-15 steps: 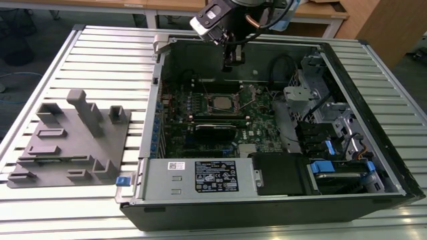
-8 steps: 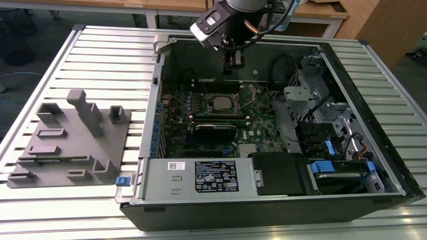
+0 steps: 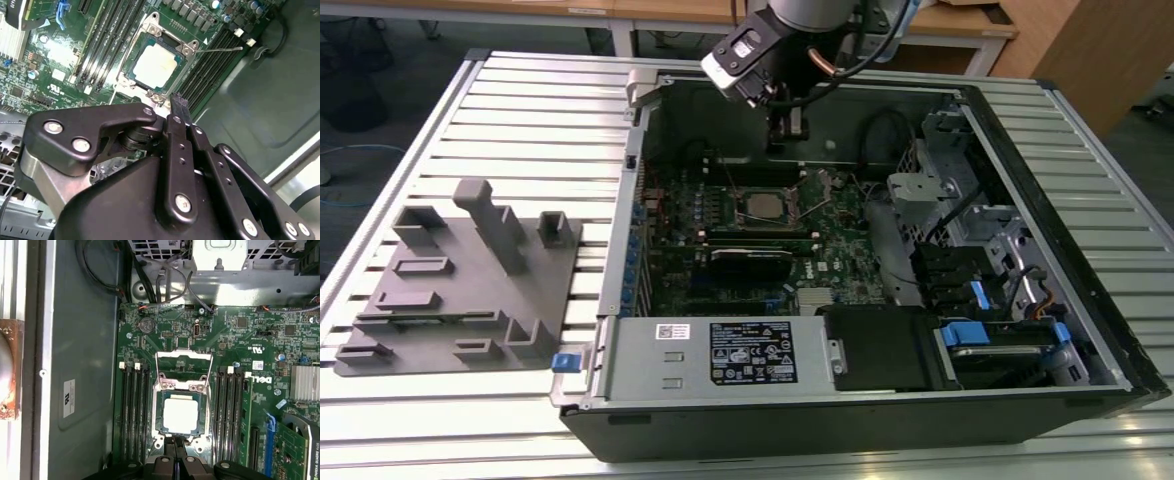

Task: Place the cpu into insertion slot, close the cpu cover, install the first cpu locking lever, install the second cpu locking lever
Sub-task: 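Close the cpu cover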

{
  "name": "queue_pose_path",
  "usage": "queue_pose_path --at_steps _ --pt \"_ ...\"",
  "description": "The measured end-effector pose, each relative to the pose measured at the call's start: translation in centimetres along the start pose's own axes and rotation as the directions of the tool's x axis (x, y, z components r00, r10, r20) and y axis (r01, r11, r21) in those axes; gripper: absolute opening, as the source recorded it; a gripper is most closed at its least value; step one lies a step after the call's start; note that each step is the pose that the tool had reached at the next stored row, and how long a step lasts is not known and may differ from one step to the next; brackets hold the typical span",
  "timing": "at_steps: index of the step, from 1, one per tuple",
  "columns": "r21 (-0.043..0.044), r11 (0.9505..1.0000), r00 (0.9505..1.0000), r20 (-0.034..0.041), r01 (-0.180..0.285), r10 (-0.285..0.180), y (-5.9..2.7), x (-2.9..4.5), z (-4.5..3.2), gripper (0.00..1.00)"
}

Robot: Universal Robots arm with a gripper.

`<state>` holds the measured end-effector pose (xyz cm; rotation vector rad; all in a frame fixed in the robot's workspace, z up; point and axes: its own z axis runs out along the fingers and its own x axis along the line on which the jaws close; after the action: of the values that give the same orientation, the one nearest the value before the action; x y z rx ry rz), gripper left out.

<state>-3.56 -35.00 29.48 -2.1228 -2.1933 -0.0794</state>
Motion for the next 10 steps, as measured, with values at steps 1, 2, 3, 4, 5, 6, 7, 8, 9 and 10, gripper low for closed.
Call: queue_pose_path --at_steps 1,2,3,4,5,6,7,8,9,10 --pt "0.0000 1.0000 1.0000 -0.0001 0.000 0.000 0.01 -0.01 0.16 0.11" --pt "0.0000 1.0000 1.0000 0.0000 0.000 0.000 0.01 -0.02 0.22 0.11" --pt "0.0000 1.0000 1.0000 0.0000 0.000 0.000 0.01 -0.02 0.23 0.11" --pt "0.0001 1.0000 1.0000 0.0002 0.000 0.000 0.01 -0.02 0.23 0.11" --pt "0.0001 1.0000 1.0000 0.0002 0.000 0.000 0.01 -0.02 0.23 0.11" --pt "0.0001 1.0000 1.0000 0.0001 0.000 0.000 0.01 -0.02 0.24 0.11" --pt "0.0000 1.0000 1.0000 0.0000 0.000 0.000 0.02 -0.02 0.24 0.11" --pt "0.0000 1.0000 1.0000 0.0000 0.000 0.000 0.01 -0.02 0.24 0.11" --pt "0.0000 1.0000 1.0000 0.0000 0.000 0.000 0.01 -0.02 0.24 0.11" --pt "0.0000 1.0000 1.0000 0.0000 0.000 0.000 0.01 -0.02 0.26 0.11"
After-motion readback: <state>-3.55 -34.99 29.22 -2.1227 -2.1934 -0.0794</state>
